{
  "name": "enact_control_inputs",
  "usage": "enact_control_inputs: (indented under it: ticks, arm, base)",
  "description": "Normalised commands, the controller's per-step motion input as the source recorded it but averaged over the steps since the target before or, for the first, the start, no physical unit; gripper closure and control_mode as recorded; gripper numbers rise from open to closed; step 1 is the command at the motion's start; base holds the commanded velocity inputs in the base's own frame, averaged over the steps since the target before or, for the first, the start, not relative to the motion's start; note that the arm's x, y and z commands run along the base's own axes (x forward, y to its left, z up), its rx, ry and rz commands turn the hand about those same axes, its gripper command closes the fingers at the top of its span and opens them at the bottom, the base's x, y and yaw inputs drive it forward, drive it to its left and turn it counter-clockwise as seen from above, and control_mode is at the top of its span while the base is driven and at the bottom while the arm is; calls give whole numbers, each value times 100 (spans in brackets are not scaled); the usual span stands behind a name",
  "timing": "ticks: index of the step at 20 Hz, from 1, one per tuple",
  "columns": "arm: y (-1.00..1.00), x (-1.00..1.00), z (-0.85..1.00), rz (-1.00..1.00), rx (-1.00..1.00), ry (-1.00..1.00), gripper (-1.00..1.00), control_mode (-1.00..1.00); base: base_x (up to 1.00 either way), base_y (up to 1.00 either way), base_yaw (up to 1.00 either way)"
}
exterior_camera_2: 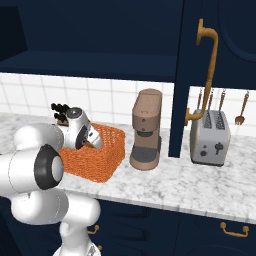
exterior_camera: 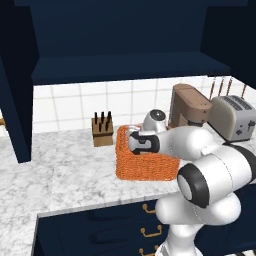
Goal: Open the cabinet, pick up the bread from the cabinet and place it in the basket. Then move the basket to the dining counter.
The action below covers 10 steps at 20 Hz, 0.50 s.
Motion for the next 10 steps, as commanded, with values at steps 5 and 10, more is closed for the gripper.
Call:
enact_control_inputs:
  ticks: [5,10]
  arm:
    - [0,32,0,0,-2,0,-100,-100]
    - [0,44,0,0,-2,0,-100,-100]
  base:
    - [0,0,0]
    - [0,0,0]
